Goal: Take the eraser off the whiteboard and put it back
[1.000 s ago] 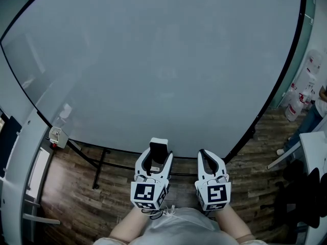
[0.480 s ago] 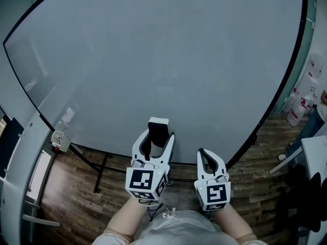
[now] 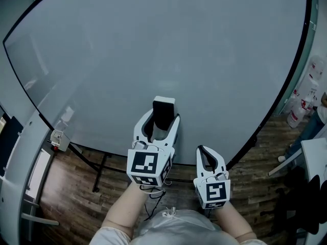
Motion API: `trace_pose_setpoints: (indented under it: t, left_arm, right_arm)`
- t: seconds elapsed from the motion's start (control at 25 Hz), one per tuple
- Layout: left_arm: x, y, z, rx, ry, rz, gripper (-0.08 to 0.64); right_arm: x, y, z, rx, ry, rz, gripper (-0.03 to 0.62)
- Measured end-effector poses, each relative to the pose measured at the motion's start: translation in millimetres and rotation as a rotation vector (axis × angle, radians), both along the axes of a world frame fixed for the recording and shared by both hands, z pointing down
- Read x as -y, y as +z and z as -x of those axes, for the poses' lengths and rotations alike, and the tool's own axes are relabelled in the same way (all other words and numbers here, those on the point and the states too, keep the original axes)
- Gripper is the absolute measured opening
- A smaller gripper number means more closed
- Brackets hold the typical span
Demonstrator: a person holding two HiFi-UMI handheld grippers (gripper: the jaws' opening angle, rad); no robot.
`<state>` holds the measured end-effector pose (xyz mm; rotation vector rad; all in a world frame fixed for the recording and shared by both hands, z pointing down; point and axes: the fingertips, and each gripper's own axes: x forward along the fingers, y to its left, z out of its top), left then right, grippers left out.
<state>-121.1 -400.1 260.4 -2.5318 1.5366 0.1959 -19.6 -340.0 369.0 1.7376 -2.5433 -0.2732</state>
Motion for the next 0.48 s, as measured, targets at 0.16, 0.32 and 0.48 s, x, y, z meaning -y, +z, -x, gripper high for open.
trace_pose_setpoints:
  t: [0.16,0.32,0.48]
  left_arm:
    - [11.4,4.1,-5.6,0.017,-0.02,0.024,0.262]
    - [15.2,4.3,-5.1,0.031,-0.05,0.02,0.262]
    - [16.4,2.8,-5.0,0.038,-0.075,-0.009,0.262]
  right_arm:
    - [2.5,-0.5,-2.6,0.004,0.003,-0.001,0.028]
    - [4.0,0.6,-3.0,0.004,0.001,0.002,0.028]
    - [7.7,2.7,-3.8,0.009,0.0,0.01,0.028]
